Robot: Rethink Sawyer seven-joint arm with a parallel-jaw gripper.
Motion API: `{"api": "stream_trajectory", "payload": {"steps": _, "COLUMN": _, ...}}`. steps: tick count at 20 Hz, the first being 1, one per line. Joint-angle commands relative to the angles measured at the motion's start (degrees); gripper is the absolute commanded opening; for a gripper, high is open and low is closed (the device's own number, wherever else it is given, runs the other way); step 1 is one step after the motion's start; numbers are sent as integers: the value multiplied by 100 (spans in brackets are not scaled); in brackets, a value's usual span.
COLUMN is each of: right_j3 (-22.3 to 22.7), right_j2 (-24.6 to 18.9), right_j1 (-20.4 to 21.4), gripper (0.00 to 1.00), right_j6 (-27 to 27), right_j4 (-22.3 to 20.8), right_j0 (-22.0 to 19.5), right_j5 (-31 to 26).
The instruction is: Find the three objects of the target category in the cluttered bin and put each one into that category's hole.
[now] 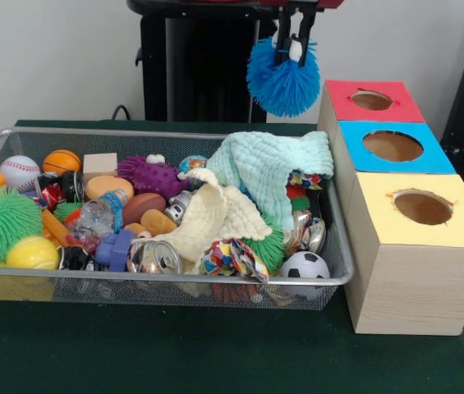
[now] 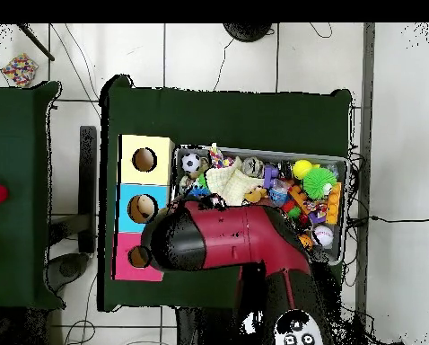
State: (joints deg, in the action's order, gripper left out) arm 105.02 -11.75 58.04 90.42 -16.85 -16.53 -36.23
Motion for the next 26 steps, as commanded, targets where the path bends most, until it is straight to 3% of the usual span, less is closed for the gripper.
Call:
{"api": "stream_trajectory", "payload": {"steps": 1, "right_j3": 382, "right_j2": -81, "right_j1": -265, "gripper": 0, "right_j6": 634, "right_j4": 28, "right_j0": -2, "right_j5": 312}}
{"api": "stream_trajectory", "payload": {"steps": 10, "right_j3": 1263, "right_j2": -54, "right_j1": -248, "gripper": 0, "right_j6": 815, "right_j4": -18, "right_j0": -217, "right_j5": 1440}}
{"api": "stream_trajectory", "payload": {"steps": 26, "right_j3": 1286, "right_j2": 80, "right_j1": -214, "gripper": 0, "right_j6": 822, "right_j4": 130, "right_j0": -151, "right_j5": 1375}}
